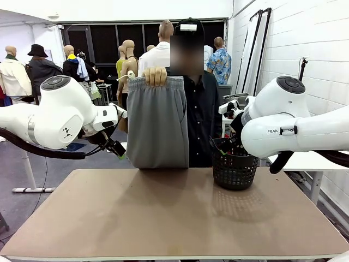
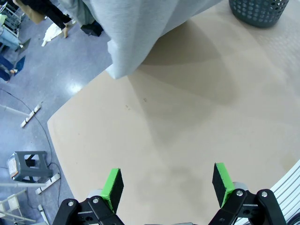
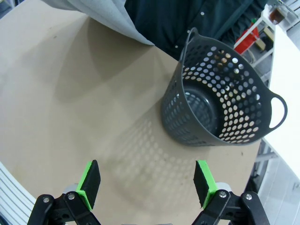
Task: Fold the training pants.
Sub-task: Grab both ends of the Training pants handed by a person.
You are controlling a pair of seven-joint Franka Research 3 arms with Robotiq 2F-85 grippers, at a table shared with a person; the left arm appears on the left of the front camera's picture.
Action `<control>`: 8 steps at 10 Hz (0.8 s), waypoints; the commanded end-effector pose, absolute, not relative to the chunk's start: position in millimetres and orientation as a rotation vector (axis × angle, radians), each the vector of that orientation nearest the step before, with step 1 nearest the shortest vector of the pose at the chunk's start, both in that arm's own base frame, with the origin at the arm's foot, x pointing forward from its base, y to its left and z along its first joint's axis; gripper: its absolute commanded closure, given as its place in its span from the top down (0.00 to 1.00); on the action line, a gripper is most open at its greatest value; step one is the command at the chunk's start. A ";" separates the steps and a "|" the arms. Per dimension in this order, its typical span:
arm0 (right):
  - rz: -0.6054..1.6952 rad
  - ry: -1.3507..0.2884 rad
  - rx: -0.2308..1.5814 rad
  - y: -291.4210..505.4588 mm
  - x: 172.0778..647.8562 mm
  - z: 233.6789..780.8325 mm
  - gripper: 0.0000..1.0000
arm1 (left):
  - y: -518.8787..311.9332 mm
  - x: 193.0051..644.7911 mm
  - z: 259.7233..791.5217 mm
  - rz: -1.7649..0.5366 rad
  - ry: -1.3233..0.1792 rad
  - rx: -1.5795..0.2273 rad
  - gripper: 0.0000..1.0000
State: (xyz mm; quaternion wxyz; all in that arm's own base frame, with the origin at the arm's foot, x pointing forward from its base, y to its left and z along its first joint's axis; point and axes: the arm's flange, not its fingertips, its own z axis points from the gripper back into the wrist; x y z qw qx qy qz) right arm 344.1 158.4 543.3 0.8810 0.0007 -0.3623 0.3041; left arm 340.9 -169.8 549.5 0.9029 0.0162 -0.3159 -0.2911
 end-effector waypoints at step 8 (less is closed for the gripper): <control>0.634 -0.761 -0.002 158.3 344.1 542.1 1.00 | -169.0 341.3 549.7 -0.608 -0.653 0.032 1.00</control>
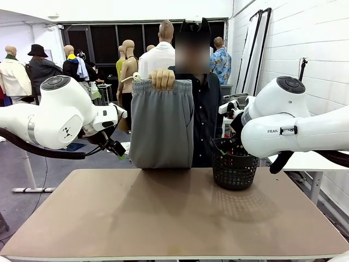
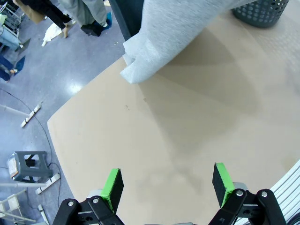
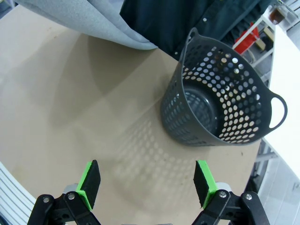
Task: Fold the training pants.
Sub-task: Grab both ends of the Training pants handed by a person.
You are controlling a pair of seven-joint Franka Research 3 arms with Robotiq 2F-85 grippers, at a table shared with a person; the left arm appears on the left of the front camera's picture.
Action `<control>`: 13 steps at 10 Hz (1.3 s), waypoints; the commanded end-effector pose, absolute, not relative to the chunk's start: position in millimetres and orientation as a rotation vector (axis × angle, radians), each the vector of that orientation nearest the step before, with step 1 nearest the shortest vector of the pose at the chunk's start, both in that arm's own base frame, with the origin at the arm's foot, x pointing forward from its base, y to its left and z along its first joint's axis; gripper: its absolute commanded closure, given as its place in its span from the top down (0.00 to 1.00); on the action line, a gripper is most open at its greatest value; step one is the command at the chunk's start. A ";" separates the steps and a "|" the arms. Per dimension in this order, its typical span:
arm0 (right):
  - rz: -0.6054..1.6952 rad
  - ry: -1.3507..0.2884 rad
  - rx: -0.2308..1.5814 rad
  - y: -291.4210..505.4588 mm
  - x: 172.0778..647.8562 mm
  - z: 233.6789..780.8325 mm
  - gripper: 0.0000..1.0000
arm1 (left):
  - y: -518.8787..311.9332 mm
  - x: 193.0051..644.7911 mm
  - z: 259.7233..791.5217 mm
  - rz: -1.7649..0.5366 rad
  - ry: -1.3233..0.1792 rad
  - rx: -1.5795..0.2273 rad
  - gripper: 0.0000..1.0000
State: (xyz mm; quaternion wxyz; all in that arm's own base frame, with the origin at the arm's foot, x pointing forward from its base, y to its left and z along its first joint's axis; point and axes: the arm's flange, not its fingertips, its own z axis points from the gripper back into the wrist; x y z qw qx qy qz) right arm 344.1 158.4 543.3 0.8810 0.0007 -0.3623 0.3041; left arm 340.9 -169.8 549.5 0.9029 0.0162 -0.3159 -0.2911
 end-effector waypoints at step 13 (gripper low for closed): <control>1.278 -0.837 0.002 160.3 388.7 544.3 1.00 | -106.3 343.7 556.2 -1.135 -0.732 0.164 1.00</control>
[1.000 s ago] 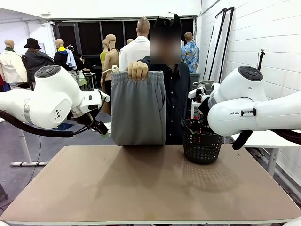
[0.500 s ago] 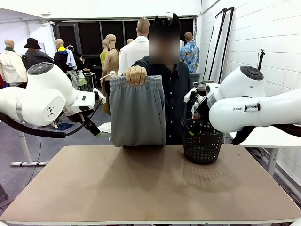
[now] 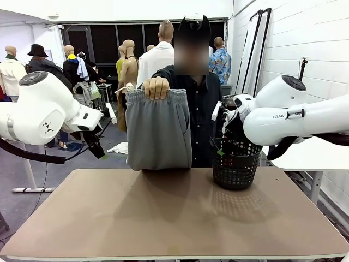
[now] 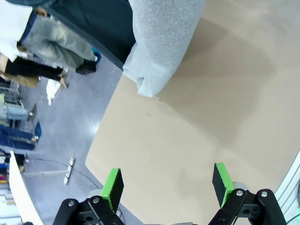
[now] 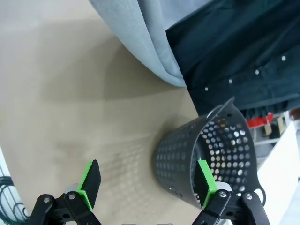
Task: Fold the training pants.
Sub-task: Grab both ends of the Training pants handed by a person.
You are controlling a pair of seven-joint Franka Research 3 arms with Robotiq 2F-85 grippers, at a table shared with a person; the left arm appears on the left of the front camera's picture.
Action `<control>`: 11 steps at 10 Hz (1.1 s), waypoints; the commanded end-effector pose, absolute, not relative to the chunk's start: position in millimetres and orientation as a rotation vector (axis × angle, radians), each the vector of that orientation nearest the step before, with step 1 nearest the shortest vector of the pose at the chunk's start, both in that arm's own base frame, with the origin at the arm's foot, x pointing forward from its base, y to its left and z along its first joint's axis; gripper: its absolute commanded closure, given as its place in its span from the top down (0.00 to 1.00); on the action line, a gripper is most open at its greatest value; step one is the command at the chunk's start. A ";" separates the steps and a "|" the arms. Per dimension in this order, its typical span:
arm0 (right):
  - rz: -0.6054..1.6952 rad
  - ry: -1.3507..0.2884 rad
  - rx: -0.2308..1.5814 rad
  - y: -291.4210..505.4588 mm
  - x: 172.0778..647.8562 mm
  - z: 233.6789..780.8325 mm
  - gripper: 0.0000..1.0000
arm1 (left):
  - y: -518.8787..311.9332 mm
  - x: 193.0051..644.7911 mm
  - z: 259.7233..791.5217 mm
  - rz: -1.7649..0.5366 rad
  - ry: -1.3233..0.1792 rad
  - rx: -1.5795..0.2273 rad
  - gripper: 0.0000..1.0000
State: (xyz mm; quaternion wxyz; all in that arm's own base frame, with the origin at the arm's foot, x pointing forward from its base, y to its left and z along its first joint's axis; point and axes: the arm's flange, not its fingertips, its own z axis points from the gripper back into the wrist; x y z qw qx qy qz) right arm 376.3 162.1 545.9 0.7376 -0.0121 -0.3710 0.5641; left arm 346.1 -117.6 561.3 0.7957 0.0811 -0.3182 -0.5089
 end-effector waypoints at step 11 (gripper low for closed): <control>1.399 -0.933 -0.024 171.4 398.6 533.4 1.00 | -92.1 364.7 556.0 -1.313 -0.772 0.111 1.00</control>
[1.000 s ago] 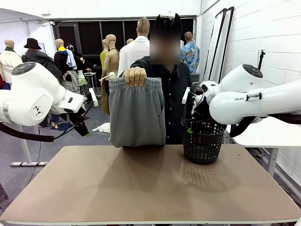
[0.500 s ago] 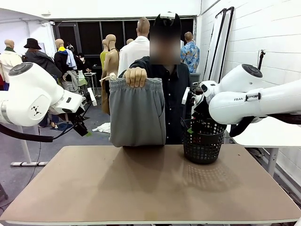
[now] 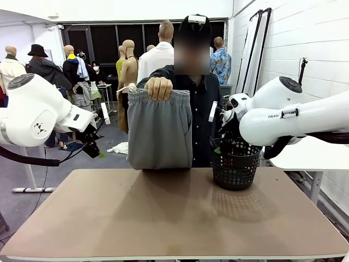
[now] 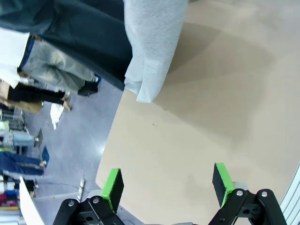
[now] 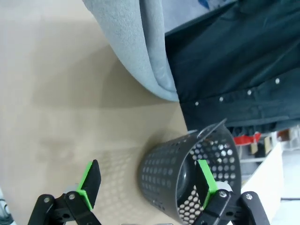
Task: Fold the training pants.
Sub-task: Grab both ends of the Training pants handed by a person.
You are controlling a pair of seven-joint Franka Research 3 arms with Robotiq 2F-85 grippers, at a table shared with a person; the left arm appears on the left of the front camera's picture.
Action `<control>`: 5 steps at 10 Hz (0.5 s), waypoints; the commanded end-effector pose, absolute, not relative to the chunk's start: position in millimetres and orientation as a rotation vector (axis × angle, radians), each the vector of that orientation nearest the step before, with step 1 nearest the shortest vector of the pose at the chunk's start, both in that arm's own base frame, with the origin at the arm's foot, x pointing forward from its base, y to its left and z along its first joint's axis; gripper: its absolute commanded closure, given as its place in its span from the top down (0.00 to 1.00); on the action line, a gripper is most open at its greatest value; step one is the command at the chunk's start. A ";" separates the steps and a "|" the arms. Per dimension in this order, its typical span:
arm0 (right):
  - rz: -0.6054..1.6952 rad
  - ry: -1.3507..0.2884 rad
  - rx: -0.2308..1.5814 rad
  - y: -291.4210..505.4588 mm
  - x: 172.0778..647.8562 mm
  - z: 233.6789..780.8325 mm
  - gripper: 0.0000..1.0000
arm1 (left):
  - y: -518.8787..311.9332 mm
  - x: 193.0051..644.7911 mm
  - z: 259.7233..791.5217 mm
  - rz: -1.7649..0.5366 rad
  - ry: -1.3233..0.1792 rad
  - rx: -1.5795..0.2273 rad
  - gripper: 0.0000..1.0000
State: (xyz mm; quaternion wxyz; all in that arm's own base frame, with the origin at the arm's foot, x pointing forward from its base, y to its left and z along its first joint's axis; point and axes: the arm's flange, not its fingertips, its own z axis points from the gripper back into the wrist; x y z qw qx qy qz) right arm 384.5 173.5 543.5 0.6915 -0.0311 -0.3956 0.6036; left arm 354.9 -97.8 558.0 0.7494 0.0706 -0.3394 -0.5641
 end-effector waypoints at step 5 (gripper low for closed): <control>1.491 -1.014 0.006 176.3 414.3 530.6 1.00 | -92.5 389.2 556.0 -1.582 -0.734 0.103 1.00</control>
